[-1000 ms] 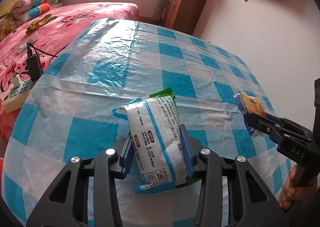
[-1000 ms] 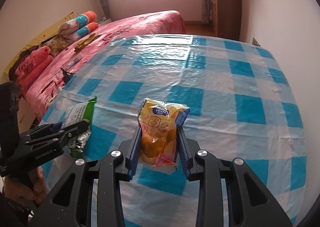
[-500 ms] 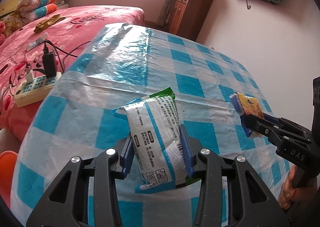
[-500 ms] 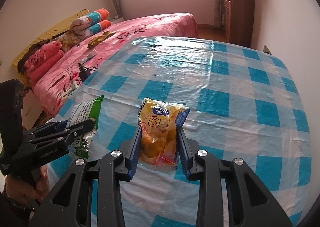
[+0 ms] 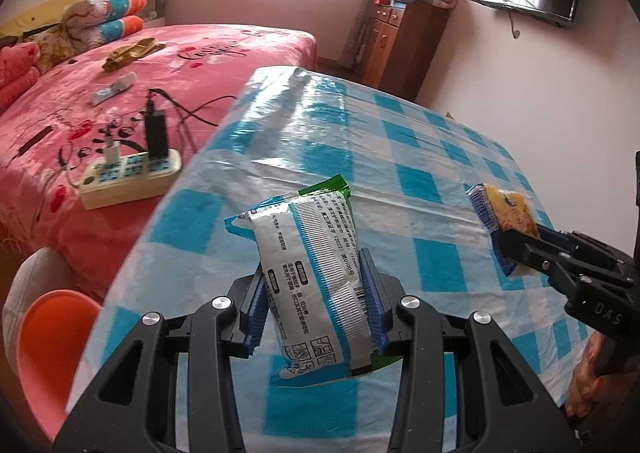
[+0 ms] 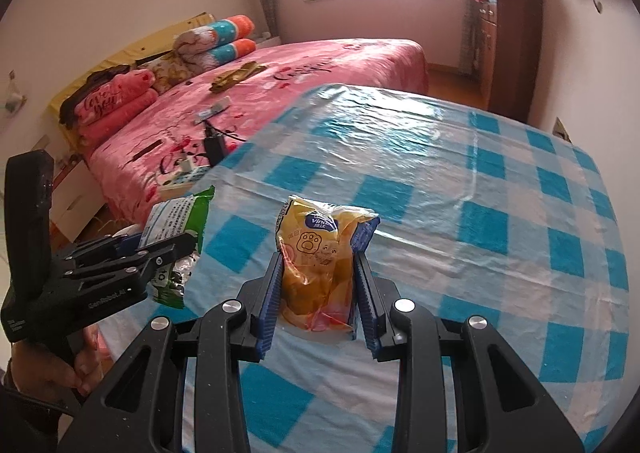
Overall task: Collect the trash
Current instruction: 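Carry the wipe pack and bread bag over the orange bucket with both tools, then open both grippers over the orange bucket to drop the packs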
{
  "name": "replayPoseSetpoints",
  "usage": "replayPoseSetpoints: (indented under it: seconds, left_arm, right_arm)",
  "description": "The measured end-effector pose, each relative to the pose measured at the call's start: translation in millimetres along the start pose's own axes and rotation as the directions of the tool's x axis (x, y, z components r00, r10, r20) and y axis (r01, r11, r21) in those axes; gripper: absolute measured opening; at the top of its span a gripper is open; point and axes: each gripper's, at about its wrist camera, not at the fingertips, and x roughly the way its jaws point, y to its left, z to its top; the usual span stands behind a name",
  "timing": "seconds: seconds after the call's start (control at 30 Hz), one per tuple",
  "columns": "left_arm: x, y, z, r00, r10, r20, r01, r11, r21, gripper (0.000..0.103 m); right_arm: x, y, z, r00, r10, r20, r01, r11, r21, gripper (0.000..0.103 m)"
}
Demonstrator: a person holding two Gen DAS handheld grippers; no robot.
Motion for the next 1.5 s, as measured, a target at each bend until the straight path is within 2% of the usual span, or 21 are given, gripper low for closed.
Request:
replayPoseSetpoints:
  seconds: [0.33,0.7,1.1,1.5]
  left_arm:
    - [-22.9,41.5,-12.3,0.996,0.094,0.009,-0.094,0.995,-0.033,0.043]
    - [-43.9,90.0,-38.7,0.979,0.201,-0.017,-0.202,0.977,-0.075,0.043]
    - [-60.3,142.5,-63.5,0.958,0.282,-0.054,-0.287,0.948,-0.14,0.043]
    - [-68.6,199.8,-98.0,0.934,0.338,-0.12,-0.357,0.904,-0.237,0.043]
  right_arm:
    - [3.8,51.2,5.3,0.998,0.06,-0.006,-0.06,0.993,-0.097,0.036]
    - [13.4,113.5,8.5,0.989,0.139,-0.039,-0.145,0.966,-0.217,0.036]
    - [25.6,179.6,7.2,0.975,0.204,-0.086,-0.221,0.913,-0.343,0.036]
    - [47.6,251.7,-3.0,0.943,0.285,-0.171,-0.332,0.833,-0.443,0.037]
